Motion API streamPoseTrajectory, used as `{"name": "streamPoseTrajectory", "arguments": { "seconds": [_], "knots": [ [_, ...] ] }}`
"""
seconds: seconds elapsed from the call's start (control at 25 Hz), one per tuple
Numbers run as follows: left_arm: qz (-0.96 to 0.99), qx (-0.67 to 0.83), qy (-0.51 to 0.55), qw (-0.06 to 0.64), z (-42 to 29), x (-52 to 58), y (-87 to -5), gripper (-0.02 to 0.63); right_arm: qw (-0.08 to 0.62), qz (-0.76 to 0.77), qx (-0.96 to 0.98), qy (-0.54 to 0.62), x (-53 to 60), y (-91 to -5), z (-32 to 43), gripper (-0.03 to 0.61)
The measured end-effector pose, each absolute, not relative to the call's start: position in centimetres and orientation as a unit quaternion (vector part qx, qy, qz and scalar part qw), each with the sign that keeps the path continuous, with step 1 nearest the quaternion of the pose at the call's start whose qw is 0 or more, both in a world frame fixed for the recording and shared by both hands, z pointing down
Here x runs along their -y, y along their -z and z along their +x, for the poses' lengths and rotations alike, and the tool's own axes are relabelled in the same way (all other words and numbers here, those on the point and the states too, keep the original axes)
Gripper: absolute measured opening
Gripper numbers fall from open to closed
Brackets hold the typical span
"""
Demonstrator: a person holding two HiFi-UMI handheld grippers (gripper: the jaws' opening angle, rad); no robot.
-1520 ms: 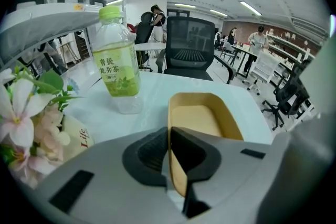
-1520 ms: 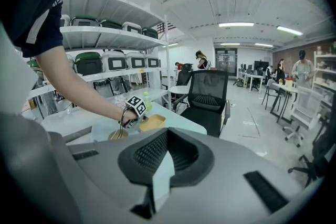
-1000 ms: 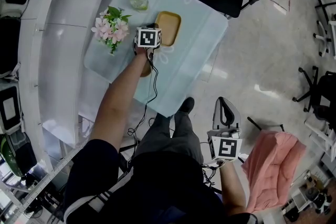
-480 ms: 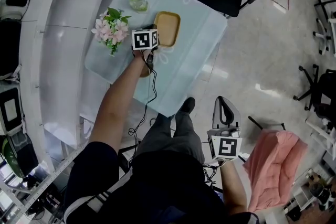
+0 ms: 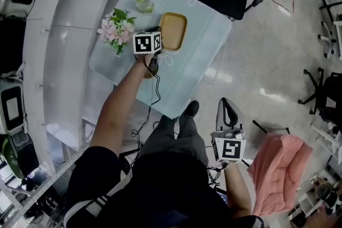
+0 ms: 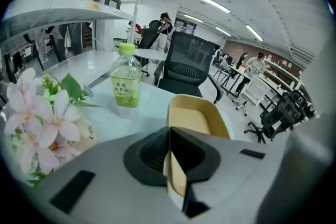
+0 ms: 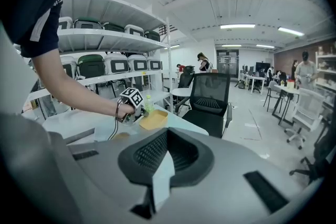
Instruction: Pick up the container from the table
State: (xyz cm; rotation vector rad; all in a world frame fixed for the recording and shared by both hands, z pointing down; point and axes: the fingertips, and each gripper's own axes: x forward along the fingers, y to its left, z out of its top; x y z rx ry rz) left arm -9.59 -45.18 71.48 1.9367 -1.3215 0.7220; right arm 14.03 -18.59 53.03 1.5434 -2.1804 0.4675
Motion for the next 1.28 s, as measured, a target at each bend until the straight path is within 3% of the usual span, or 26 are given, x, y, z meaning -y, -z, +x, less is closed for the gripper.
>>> {"name": "streamPoseTrajectory", "arguments": {
  "seconds": [1.28],
  "knots": [
    [0.807, 0.461, -0.211, 0.303, -8.8, 41.0, -51.1, 0.015, 0.179, 0.554, 0.802, -0.131, 15.4, -47.5, 12.7, 0.000]
  ]
}}
